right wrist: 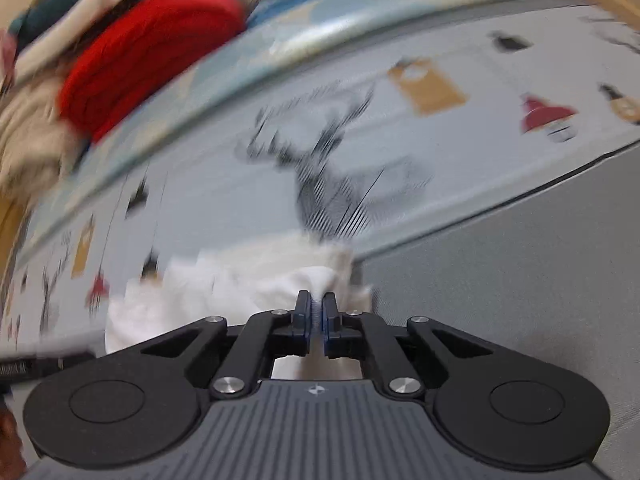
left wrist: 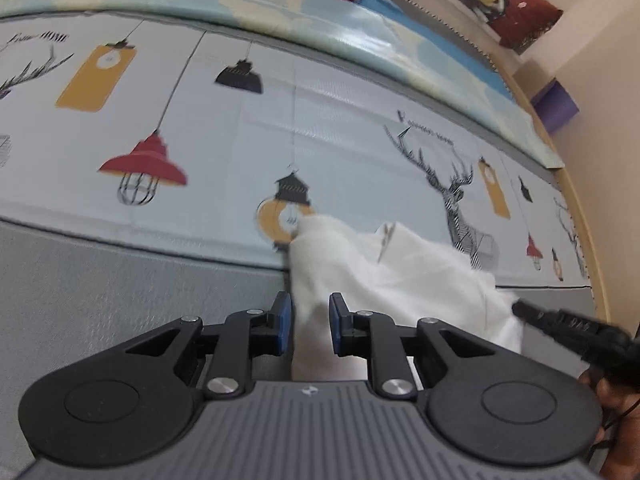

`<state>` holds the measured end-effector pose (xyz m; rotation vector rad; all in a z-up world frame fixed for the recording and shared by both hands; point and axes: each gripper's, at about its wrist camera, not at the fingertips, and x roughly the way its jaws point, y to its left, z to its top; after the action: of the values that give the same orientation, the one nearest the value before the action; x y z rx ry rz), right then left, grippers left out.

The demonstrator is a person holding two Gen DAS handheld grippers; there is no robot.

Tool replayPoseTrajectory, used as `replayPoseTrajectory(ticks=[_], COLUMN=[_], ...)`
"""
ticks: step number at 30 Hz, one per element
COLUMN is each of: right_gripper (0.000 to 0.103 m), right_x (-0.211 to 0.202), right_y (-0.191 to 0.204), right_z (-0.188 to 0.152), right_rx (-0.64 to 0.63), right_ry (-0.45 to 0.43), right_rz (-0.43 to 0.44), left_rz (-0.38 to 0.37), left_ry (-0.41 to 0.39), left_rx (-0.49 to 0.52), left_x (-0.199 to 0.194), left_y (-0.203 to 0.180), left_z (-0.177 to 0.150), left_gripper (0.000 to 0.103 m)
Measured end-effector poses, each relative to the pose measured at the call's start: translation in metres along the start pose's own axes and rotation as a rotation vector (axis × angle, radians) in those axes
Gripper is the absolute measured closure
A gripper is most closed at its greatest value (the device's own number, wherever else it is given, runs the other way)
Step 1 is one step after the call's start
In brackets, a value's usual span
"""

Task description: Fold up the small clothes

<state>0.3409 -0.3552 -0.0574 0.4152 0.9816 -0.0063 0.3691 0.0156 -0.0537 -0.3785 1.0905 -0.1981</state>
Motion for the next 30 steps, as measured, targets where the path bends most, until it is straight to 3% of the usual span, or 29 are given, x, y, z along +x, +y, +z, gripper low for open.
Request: replayPoseTrajectory(ticks=[4, 7, 9, 13, 16, 17, 18, 19, 20, 21, 22, 24, 26, 27, 30], right_gripper=[0.102, 0.100, 0.097, 0.097, 0.096, 0.090, 0.084, 0.077, 0.076, 0.076, 0.076, 0.074, 0.050, 0.045, 0.042], right_x=[0.011, -0.001, -0.013, -0.017, -0.009, -0.003, 0.004, 0.013, 0.020, 0.024, 0.023, 0.015, 0.005, 0.002, 0.005], right_y=[-0.002, 0.007, 0.010, 0.012, 0.030, 0.036, 0.041, 0.043, 0.043, 0.039, 0.033, 0.022, 0.016, 0.013, 0.001], right_z=[-0.005, 0.000, 0.002, 0.006, -0.003, -0.008, -0.011, -0.014, -0.016, -0.015, -0.012, -0.002, 0.000, -0.002, -0.011], right_rx=[-0.034, -0.094, -0.112, -0.099, -0.213, -0.257, -0.291, -0.329, -0.358, -0.353, -0.316, -0.233, -0.235, -0.248, -0.245], right_ry=[0.052, -0.026, -0.097, -0.104, -0.037, 0.001, 0.042, 0.079, 0.103, 0.110, 0.105, 0.071, 0.029, 0.029, 0.138], right_rz=[-0.051, -0.090, -0.080, 0.072, 0.207, 0.226, 0.208, 0.133, 0.038, -0.017, -0.017, -0.020, -0.026, -0.014, 0.062], left_rz=[-0.076, -0.102, -0.051, 0.129, 0.107, 0.076, 0.048, 0.020, -0.006, -0.021, -0.032, -0.033, -0.053, -0.071, -0.102], left_ry=[-0.006, 0.012, 0.034, 0.032, -0.010, -0.025, -0.028, -0.017, 0.008, 0.037, 0.073, 0.131, 0.168, 0.184, 0.247], left_rx=[0.037, 0.074, 0.108, 0.118, 0.013, -0.025, -0.051, -0.074, -0.098, -0.118, -0.133, -0.125, -0.086, -0.074, -0.046], left_x=[0.007, 0.017, 0.030, 0.045, 0.029, 0.021, 0.016, 0.014, 0.014, 0.017, 0.020, 0.025, 0.027, 0.029, 0.037], left_y=[-0.011, -0.021, -0.023, -0.013, -0.001, 0.003, 0.006, 0.009, 0.012, 0.015, 0.018, 0.018, 0.012, 0.011, 0.008], left_z=[0.005, 0.003, -0.001, -0.001, 0.007, 0.009, 0.010, 0.010, 0.009, 0.009, 0.007, 0.002, -0.002, -0.004, -0.015], left_gripper=[0.082, 0.082, 0.082, 0.082, 0.082, 0.081, 0.079, 0.070, 0.055, 0.048, 0.039, 0.039, 0.035, 0.032, 0.025])
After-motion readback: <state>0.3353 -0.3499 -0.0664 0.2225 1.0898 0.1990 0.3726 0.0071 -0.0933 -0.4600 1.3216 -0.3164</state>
